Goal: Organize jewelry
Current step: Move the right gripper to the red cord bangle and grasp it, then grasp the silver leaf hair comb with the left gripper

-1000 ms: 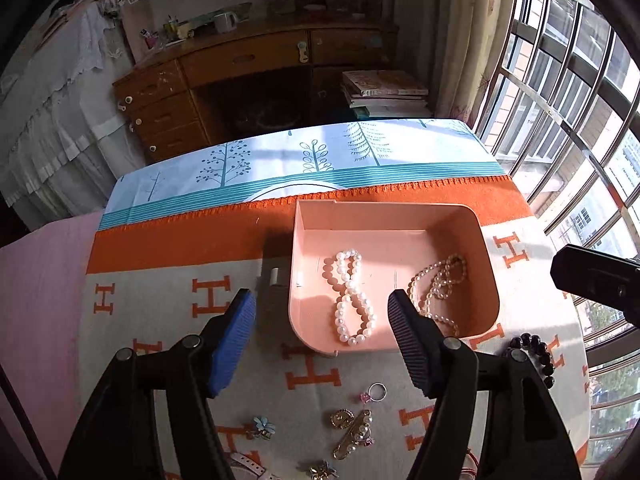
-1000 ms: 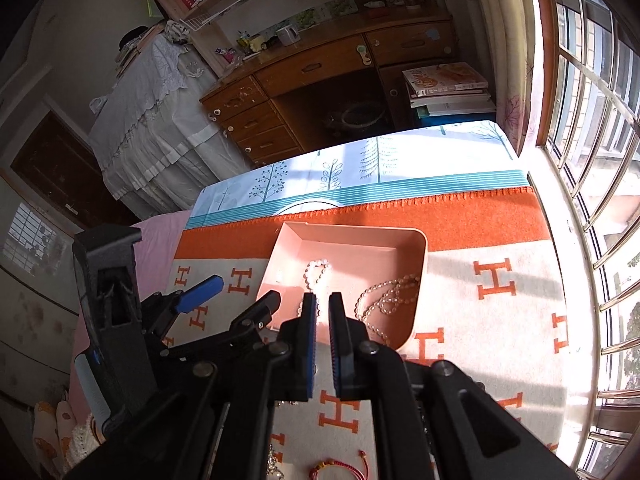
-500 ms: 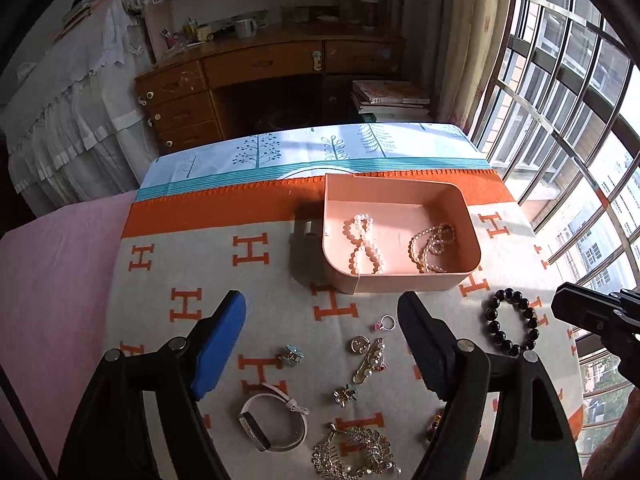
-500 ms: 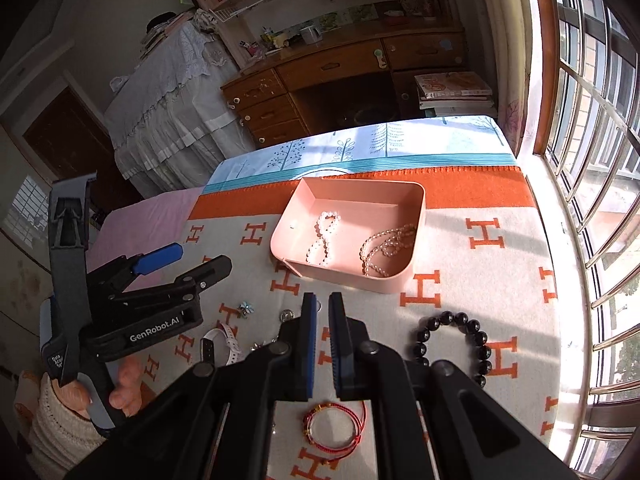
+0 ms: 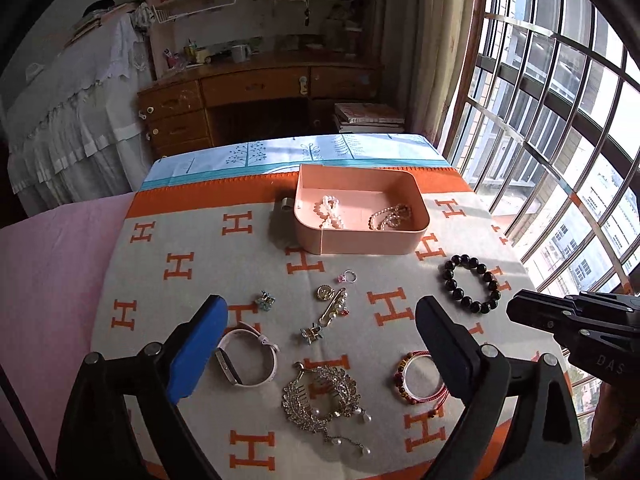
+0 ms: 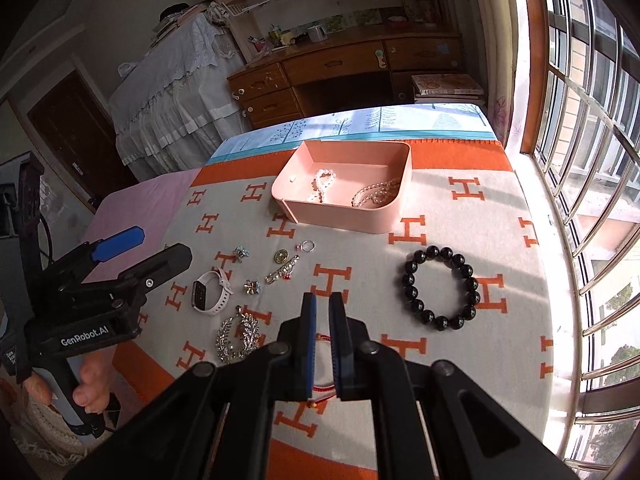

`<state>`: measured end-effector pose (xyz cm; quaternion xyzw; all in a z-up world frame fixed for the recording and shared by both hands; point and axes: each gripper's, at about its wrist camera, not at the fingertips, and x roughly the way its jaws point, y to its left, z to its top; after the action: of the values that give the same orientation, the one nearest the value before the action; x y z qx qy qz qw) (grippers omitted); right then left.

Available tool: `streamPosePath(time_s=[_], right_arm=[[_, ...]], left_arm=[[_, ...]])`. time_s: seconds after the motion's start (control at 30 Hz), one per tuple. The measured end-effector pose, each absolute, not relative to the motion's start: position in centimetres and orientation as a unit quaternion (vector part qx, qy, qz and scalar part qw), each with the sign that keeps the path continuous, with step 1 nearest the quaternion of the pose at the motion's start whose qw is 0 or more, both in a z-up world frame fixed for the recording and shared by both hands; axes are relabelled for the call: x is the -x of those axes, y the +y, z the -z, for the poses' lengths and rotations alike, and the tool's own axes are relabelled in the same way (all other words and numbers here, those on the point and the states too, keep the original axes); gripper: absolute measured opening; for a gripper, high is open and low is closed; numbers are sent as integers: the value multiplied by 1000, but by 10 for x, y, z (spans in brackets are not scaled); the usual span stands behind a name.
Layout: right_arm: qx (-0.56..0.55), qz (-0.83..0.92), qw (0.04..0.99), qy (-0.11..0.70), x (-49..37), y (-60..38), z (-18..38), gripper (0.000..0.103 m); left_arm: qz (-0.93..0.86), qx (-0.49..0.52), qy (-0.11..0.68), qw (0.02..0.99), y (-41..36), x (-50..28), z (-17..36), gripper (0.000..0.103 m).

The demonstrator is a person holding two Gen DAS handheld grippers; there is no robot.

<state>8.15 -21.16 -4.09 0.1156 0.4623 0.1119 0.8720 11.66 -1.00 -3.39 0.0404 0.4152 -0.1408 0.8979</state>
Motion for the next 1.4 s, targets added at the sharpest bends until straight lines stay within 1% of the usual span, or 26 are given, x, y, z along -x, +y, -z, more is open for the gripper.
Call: streamPosePath(time_s=[0.03,0.07,0.1,0.2,0.47,0.67,0.73,0.8,0.93,1.0,1.07,1.17,1.23,1.3,1.37,1.4], right_arm=[[-120,-116,870,463,-79,-213,44,18],[-124,-118,870,463,-76,-215,48,33],[-126,-116,870,462,-72,-216,51,42],[-116,-100,875,459,-63,-216,64,43],[-61,-96,863,493,-53,-205,107,43],[-56,-117,842,524,-59,-197,133,42],[-45,-115,839,529,-62,-192,139,40],[-32,-115,836,535,-65,-187,145,29],[-15,-108,839,533,-70,-179,151,18],[9,-97,845,525,-71,-174,152,12],[40,-89,851,516,-69,-167,152,7],[74,-80,858,502,-64,-161,153,6],[67,-77,860,499,-62,-166,152,6],[54,-70,863,497,-62,-175,150,6],[41,-62,866,495,-62,-185,149,6],[33,-60,866,495,-62,-189,148,6]], left_arm=[[139,-38,417,897,-9,-113,38,94],[138,-36,419,897,-8,-111,41,94],[135,-36,421,896,-7,-108,46,94],[123,-45,430,893,-6,-102,60,94],[103,-52,457,882,1,-91,97,94],[101,-65,475,872,-2,-84,120,94],[101,-67,479,869,-4,-84,125,94],[104,-64,483,867,-5,-85,128,94],[103,-60,484,867,-5,-88,131,94],[102,-58,485,867,-5,-90,131,94],[101,-57,487,866,-6,-92,132,94],[101,-60,491,863,-9,-95,134,94],[101,-62,492,862,-13,-96,134,94],[103,-68,492,862,-17,-97,134,90],[105,-76,496,859,-23,-98,135,80],[106,-80,500,856,-26,-100,136,78]])
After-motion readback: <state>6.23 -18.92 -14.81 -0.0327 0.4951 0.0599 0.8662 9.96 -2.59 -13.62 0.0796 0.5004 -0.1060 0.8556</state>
